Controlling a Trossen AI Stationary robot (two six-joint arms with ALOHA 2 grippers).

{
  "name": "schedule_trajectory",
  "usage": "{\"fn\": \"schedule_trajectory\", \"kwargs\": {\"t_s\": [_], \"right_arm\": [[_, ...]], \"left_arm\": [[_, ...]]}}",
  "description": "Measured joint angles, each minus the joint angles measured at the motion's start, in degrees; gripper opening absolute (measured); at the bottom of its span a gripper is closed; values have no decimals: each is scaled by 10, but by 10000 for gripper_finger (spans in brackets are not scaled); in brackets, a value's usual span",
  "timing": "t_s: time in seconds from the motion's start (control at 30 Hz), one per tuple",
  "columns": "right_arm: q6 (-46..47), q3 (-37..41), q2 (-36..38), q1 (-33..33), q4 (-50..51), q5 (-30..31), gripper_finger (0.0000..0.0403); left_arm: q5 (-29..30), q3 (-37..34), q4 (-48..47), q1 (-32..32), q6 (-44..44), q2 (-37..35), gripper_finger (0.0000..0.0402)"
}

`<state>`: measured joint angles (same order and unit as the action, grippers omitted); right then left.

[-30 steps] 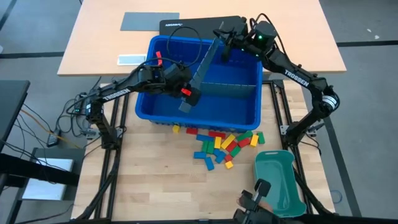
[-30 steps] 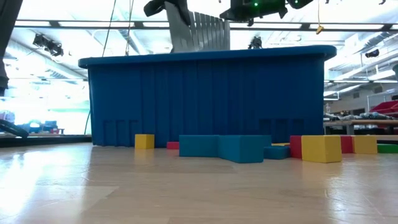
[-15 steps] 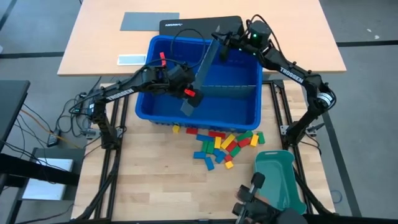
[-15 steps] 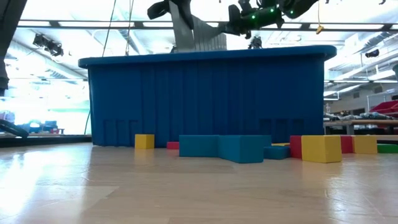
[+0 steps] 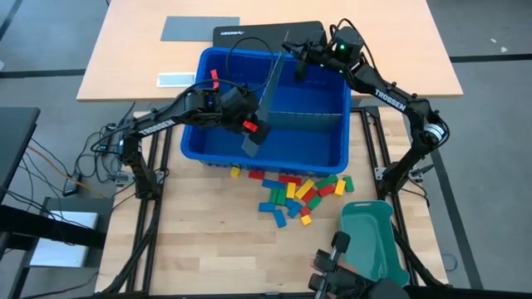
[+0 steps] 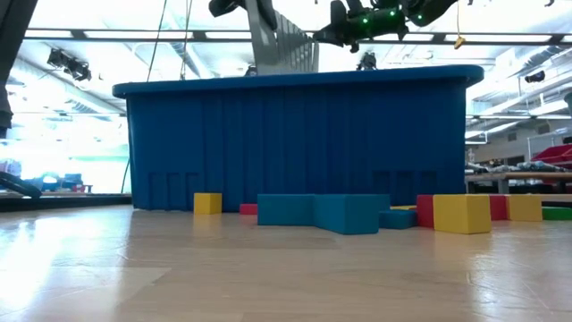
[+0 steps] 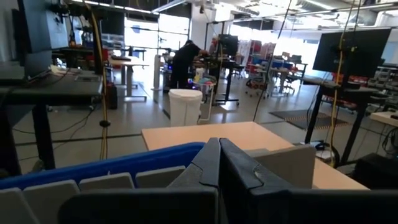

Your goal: Sort Items/Unsort Items

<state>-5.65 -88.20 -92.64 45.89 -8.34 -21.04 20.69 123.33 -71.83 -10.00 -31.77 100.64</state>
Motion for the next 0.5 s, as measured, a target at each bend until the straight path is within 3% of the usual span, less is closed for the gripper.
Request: {"fn": "schedule_trajectory", "kwargs": {"t_s": [0.5], "right_arm": [[-10, 0, -1, 1, 55, 2, 0]], "left_arm": [[-9, 1, 2, 0, 13, 27, 2]]}}
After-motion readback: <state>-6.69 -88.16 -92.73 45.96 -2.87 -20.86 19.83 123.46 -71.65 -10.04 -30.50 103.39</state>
